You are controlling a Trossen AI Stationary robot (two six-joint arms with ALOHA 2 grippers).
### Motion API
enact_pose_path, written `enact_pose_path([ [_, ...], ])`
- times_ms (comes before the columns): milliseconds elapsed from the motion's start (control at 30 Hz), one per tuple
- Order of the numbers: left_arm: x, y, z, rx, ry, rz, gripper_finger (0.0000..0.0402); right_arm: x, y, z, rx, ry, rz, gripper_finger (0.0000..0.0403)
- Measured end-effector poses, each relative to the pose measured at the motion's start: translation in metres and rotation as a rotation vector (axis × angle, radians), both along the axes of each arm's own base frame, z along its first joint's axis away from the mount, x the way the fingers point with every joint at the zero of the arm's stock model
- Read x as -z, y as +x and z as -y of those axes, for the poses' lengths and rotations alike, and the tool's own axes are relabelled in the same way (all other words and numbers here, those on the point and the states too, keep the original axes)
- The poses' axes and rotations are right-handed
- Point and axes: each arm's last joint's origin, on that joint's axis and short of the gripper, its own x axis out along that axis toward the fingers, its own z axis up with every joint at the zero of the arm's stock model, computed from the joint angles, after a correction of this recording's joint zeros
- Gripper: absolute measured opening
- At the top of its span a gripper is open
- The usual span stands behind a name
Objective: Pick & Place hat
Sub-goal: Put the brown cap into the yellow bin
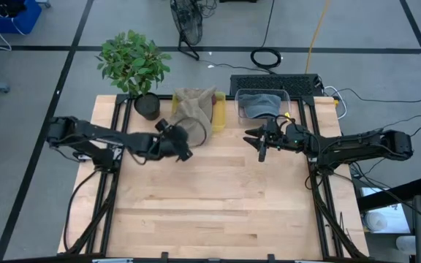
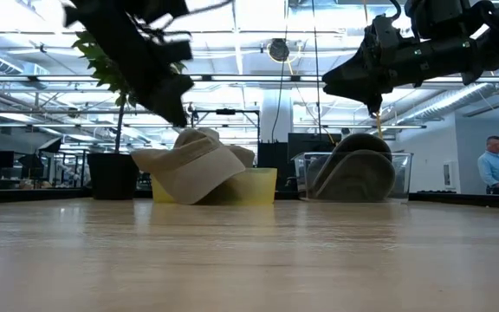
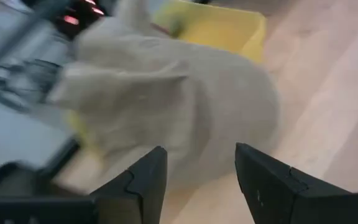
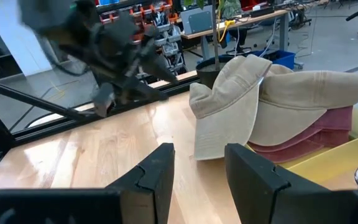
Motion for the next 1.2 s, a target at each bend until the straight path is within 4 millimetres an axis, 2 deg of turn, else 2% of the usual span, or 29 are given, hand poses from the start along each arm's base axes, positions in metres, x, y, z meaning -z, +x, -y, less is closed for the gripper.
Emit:
enact_pose_path([
  [100, 0.009, 0.01, -0.017, 0.044, -0.058, -0.022, 0.0191, 0.0, 0.0, 0.0, 0.0, 0.0, 0.0, 0.0128],
  [333, 0.029, 0.026, -0.047, 0.001, -0.026, -0.031, 0.0191, 0.0, 0.0, 0.0, -0.001, -0.012, -0.008, 0.0128],
  [500, 0.04, 0.026, -0.061, -0.037, -0.037, -0.077, 0.0189, 0.001, 0.0, 0.0, -0.003, -0.024, -0.015, 0.0128],
  [633, 0.043, 0.026, -0.063, -0.036, -0.05, -0.086, 0.0149, 0.001, 0.0, 0.0, -0.002, -0.023, -0.015, 0.0128],
  [833, 0.043, 0.026, -0.063, -0.023, -0.043, -0.095, 0.0021, 0.001, 0.0, 0.0, -0.002, -0.021, -0.018, 0.0128],
  [1033, 0.042, 0.027, -0.061, -0.001, -0.024, -0.114, 0.0017, 0.002, 0.0, 0.0, -0.003, -0.022, -0.022, 0.0128],
  [1200, 0.034, 0.027, -0.055, 0.025, 0.005, -0.089, 0.0011, 0.002, 0.0, 0.0, -0.003, -0.021, -0.031, 0.0128],
])
